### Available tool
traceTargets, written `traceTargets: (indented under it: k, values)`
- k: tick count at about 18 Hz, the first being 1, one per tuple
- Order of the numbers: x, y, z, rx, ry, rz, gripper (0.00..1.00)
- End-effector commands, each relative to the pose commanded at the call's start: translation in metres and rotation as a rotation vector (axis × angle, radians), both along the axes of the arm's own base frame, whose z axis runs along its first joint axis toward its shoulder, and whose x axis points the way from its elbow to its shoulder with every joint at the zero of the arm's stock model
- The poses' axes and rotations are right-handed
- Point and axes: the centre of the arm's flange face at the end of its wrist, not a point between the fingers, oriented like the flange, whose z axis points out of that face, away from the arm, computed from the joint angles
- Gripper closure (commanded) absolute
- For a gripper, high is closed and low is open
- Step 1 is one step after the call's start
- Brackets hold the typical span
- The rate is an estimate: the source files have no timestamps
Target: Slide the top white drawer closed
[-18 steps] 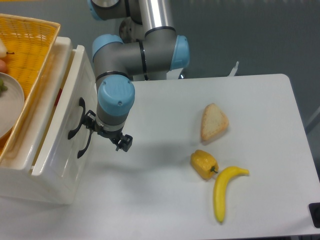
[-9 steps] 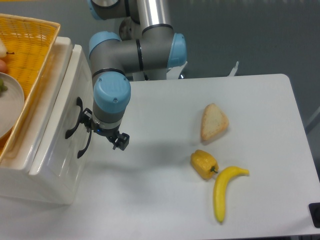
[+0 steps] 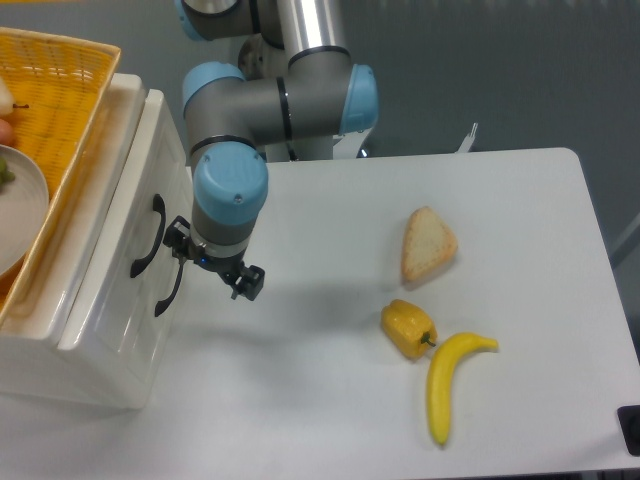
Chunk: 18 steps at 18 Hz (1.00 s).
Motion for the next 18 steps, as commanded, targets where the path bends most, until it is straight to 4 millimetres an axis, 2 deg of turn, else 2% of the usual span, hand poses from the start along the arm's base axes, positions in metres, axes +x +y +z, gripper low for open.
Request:
traceTargets:
  k: [3,5,13,18]
  values:
    - [-0.019,-0.009,0.017,0.033,0.029,0.001,0.00]
    - [-0.032,-0.014,0.022,0.039,0.054,-0.026,0.00]
    - [-0.087,-0.049,0.022,0.017,0.153,-0.242,0.00]
    - [-0.125,-0.078,0.022,-0.032,0.225,-0.469,0.00]
